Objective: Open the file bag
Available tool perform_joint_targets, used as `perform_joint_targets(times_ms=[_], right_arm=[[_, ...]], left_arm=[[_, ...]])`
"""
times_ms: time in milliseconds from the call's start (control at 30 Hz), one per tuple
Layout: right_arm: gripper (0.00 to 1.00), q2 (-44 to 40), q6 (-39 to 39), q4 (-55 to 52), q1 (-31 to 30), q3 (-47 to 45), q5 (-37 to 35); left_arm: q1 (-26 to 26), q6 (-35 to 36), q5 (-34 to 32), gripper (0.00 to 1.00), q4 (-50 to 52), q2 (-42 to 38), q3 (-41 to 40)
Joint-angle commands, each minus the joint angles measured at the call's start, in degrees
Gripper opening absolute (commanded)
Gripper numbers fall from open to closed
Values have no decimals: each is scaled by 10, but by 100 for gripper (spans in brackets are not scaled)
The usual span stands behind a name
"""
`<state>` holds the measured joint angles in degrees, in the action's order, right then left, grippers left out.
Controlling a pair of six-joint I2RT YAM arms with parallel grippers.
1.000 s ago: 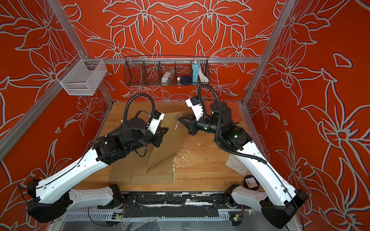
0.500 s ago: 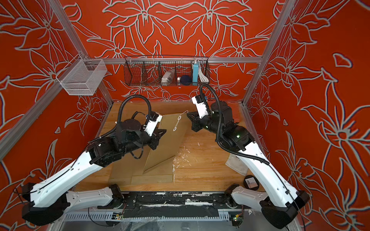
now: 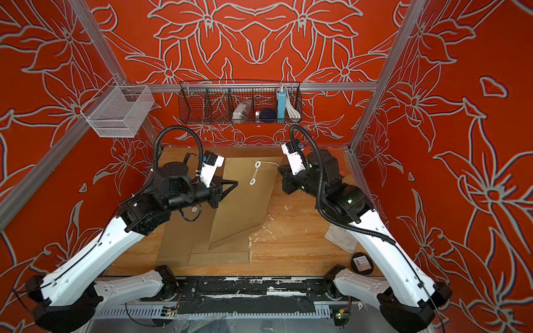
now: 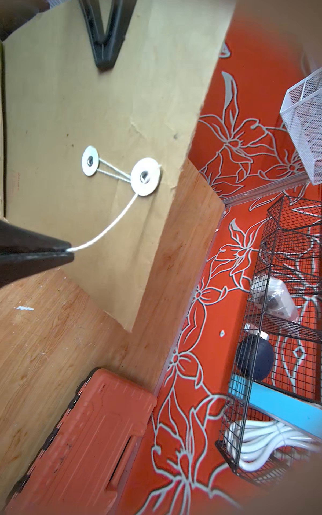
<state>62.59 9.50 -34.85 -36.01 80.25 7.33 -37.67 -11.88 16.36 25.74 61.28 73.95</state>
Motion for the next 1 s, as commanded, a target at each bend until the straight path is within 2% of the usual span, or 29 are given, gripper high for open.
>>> perform_joint_targets(times_ms=[0,500,967], right_arm=[[0,-7,-19,-23,-3,12,-25],[0,2,-13,-69,-3,16,-107],[0,-6,-14,-87,-3,-5,-123]], left_arm=[[19,-25,80,0,-42,2,-10],[23,-23,87,0,-49,-16,-21],[30,-18,85,0,-47,-33,-27]])
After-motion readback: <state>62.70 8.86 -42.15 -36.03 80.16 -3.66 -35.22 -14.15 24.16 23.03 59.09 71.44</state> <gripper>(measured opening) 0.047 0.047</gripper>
